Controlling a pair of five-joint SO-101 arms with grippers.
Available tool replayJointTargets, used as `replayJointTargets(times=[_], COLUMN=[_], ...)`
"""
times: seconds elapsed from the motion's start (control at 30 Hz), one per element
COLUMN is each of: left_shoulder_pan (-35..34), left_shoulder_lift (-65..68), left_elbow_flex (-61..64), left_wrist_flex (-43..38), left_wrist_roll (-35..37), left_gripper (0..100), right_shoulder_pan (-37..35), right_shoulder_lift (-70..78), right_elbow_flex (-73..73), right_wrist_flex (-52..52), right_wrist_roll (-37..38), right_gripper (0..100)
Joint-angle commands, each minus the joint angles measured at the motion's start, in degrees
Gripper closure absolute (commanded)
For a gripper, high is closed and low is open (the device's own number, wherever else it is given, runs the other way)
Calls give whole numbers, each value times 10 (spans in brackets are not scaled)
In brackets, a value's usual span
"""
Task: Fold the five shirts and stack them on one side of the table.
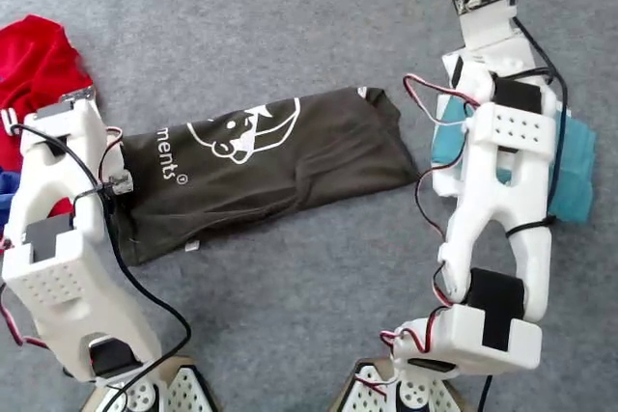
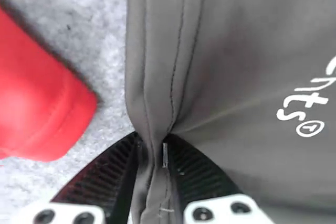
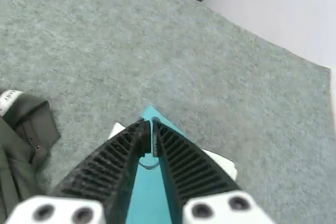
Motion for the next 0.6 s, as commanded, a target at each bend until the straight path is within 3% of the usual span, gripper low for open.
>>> replayJointTargets(times=[0.0, 0.13, 0.27, 0.57], left_shoulder_pan=[-7, 11, 64, 284], left_shoulder_lift=[-39, -62, -65, -64], left_elbow_flex=[-102, -203, -288, -320], left_wrist_flex=[67, 165, 229, 216], left_wrist_roll=[-11, -66, -69, -48], left_gripper=[973, 972, 971, 971], right_shoulder_pan=[38, 86, 124, 190], right_shoulder_lift=[-33, -33, -33, -33], right_elbow_flex=[-56, -86, -111, -175], right_wrist_flex=[17, 33, 46, 98], right_wrist_roll=[1, 1, 1, 1], right_gripper=[977, 977, 977, 977])
